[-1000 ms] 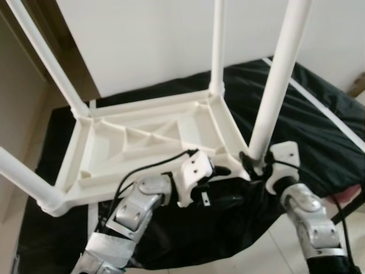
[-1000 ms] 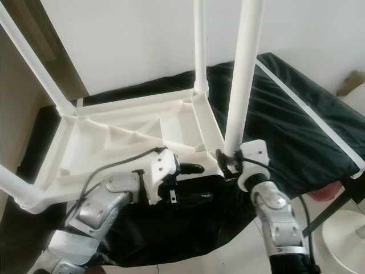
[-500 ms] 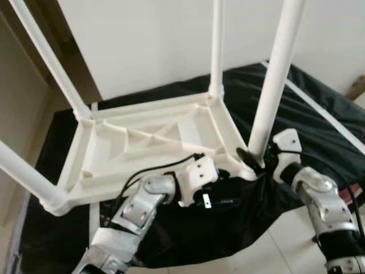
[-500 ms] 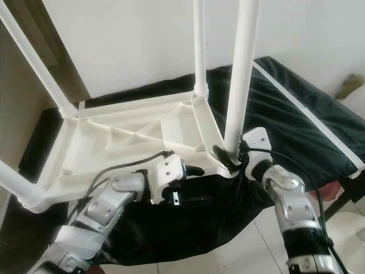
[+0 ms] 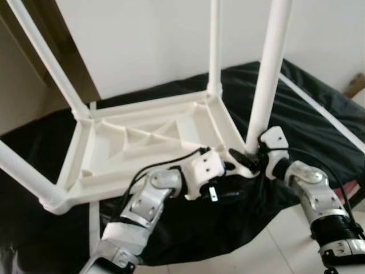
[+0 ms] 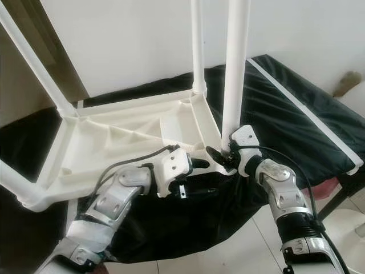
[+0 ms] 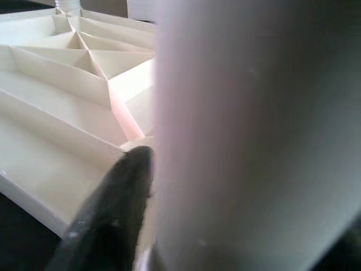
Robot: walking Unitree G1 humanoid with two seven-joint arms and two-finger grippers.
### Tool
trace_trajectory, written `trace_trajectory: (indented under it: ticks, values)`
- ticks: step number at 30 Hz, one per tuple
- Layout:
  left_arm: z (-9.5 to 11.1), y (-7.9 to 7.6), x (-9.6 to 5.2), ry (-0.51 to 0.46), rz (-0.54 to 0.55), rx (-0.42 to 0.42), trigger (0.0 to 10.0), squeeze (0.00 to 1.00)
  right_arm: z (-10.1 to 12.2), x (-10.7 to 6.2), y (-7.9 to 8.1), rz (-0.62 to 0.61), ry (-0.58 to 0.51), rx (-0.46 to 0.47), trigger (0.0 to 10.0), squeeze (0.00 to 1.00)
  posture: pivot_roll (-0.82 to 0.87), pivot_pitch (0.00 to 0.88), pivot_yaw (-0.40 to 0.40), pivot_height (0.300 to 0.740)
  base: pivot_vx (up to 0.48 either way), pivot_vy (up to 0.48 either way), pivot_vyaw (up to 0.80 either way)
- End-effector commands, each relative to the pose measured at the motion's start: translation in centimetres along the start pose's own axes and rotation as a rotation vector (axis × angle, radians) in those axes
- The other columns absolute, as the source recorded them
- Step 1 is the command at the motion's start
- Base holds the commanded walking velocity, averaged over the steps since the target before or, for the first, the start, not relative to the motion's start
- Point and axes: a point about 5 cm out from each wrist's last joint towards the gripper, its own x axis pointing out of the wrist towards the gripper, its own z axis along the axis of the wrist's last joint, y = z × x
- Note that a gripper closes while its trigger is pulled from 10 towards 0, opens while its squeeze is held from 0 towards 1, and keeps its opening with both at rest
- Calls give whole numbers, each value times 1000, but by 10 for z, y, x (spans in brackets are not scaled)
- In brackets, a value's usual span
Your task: Building children table
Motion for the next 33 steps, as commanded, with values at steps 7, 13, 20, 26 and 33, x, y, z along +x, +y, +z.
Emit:
trace_trajectory:
  ticks: [7, 13, 20, 26, 33]
  values:
    - [-13, 10, 3, 63, 371, -115, 10000, 0, -8, -1, 14, 13, 15, -2, 0, 0, -98, 0, 104, 740, 0, 0, 0]
    - [-19, 15, 1, 100, 409, -118, 10000, 0, -11, -4, 17, -62, 4, 21, 10000, 0, -100, 0, 108, 740, 0, 0, 0]
    - [-22, 29, -13, 115, 481, -116, 10000, 0, -17, -11, 9, -375, 39, 86, 10000, 0, -104, 0, 113, 740, 0, 0, 0]
    - [-19, 38, -21, 110, 508, -112, 10000, 0, -18, -10, 21, -565, 55, 232, 10000, 0, -106, 0, 116, 740, 0, 0, 0]
    - [-16, 44, -24, 101, 496, -76, 10000, 0, -23, -3, 44, -836, 74, 356, 10000, 0, -108, 0, 119, 740, 0, 0, 0]
